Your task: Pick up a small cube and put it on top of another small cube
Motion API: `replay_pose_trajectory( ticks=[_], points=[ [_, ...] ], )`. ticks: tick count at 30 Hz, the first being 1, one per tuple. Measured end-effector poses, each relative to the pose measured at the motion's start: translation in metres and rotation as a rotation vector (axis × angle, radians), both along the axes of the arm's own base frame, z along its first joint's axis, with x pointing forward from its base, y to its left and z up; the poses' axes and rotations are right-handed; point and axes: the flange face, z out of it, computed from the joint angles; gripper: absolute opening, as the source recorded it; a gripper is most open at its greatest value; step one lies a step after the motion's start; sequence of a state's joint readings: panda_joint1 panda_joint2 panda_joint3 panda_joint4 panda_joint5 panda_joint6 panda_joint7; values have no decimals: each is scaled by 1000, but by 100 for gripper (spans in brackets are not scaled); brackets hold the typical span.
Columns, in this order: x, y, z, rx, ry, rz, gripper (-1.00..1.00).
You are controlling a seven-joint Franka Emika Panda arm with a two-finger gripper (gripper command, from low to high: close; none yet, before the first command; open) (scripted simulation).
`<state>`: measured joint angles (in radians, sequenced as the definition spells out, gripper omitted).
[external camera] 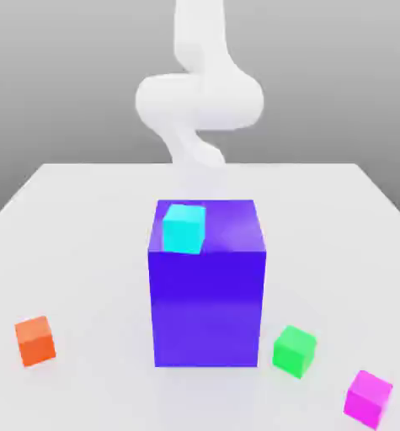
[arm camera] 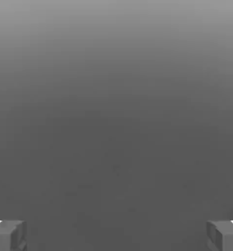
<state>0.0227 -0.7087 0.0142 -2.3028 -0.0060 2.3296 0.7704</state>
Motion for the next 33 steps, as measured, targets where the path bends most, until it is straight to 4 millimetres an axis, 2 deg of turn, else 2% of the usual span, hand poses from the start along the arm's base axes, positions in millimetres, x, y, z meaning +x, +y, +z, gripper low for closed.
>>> replay_pose_trajectory(
  ticks=[3,7,11,15,20,22,27,29,32,33],
  points=[
    [37,22,-43,-45,79,72,0],
    [75,53,-103,-100,178,171,0],
    [102,86,-168,-151,275,276,0],
    [118,120,-238,-198,370,386,0],
    [117,169,-329,-253,485,545,0],
    [114,182,-365,-270,532,599,0],
    [92,213,-456,-307,647,742,0],
    [83,221,-489,-315,677,781,0],
    [81,224,-532,-316,685,792,0],
    [80,224,-545,-317,686,793,-100]
  ],
)
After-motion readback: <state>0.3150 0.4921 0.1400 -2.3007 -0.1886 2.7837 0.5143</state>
